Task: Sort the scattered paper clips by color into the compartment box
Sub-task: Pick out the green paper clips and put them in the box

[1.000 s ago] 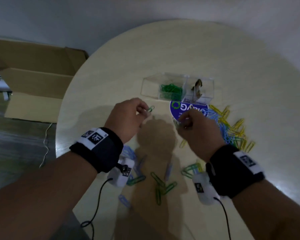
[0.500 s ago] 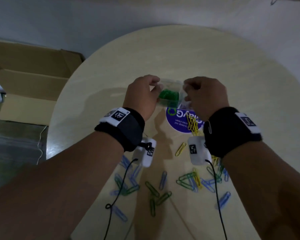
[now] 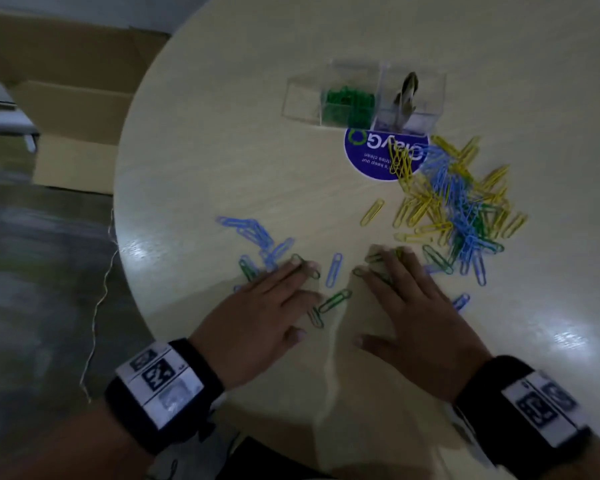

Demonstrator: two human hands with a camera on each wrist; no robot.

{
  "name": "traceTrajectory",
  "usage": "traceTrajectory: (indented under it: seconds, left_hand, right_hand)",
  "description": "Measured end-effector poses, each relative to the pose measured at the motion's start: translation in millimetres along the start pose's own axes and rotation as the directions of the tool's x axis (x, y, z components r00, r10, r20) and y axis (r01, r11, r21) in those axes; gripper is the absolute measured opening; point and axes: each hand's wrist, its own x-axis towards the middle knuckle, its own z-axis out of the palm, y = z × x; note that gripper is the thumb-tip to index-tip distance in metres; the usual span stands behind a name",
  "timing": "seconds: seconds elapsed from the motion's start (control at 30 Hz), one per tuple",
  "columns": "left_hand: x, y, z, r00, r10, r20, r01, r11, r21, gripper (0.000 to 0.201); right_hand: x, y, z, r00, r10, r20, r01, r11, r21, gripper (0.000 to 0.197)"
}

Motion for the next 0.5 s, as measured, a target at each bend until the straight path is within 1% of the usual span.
traceTrajectory:
  seconds: [0.07,0.1,0.13,0.2,0.23,0.27,0.3,0.33,0.37,0.4,0.43,0.47,0.5]
  left_hand:
    - [6.6,-1.2,0.2,0.999,-0.040,-0.009,0.041,0.999,0.002,0.051]
    - [11.5,-1.6,-0.8,0.998,-0.058,-0.019,0.057,0.998,-0.025,0.049]
    - [16.2,-1.4,-2.3,0.996,-0.072,-0.043,0.068,0.995,-0.077,0.046]
    - [20.8,-0.5,-8.6,0.985,-0.108,-0.133,0.075,0.969,-0.235,0.037]
    - [19.2,-0.1,-13.7,0.970,-0.158,-0.185,0.095,0.946,-0.311,0.033]
    - [13.8,0.0,-18.7,0.941,-0.233,-0.246,0.135,0.924,-0.358,0.028]
    - [4.8,0.5,-23.2,0.894,-0.316,-0.318,0.191,0.911,-0.366,0.024]
    - [-6.7,2.1,-26.9,0.837,-0.395,-0.378,0.262,0.897,-0.357,0.020]
    - [-19.8,3.9,-28.2,0.784,-0.471,-0.406,0.339,0.871,-0.355,0.017]
    - [-33.1,4.8,-25.5,0.745,-0.538,-0.394,0.407,0.835,-0.369,0.015]
    - [-45.3,5.9,-19.8,0.728,-0.585,-0.357,0.452,0.801,-0.392,0.015]
    - [-55.1,6.7,-11.9,0.732,-0.607,-0.310,0.472,0.779,-0.412,0.016]
    - [-62.4,7.0,-3.1,0.751,-0.604,-0.267,0.472,0.774,-0.422,0.018]
  right_hand:
    - [14.4,1.8,-5.1,0.999,-0.005,-0.033,0.004,1.000,-0.007,0.091]
    - [22.1,1.8,-7.6,0.999,-0.007,-0.047,0.007,1.000,-0.004,0.089]
    - [29.5,1.8,-9.8,0.998,-0.010,-0.057,0.011,1.000,0.004,0.087]
    - [39.2,2.4,-14.2,0.996,-0.006,-0.092,0.009,0.999,0.034,0.084]
    - [40.1,4.2,-18.6,0.992,0.004,-0.126,0.004,0.998,0.065,0.080]
    - [37.6,7.3,-23.5,0.984,0.016,-0.175,0.003,0.994,0.106,0.073]
    - [32.1,11.6,-27.3,0.971,0.019,-0.240,0.015,0.990,0.138,0.064]
    - [24.2,16.2,-29.4,0.949,0.009,-0.317,0.038,0.989,0.142,0.054]
    - [15.0,19.9,-29.2,0.927,-0.003,-0.375,0.053,0.991,0.121,0.045]
    - [5.4,22.2,-26.2,0.918,-0.011,-0.396,0.054,0.994,0.099,0.041]
    - [-5.1,22.5,-20.8,0.926,-0.013,-0.378,0.048,0.995,0.083,0.041]
    - [-14.7,21.2,-13.7,0.942,-0.015,-0.335,0.040,0.997,0.067,0.045]
    - [-24.0,18.4,-5.5,0.962,-0.012,-0.274,0.024,0.999,0.041,0.051]
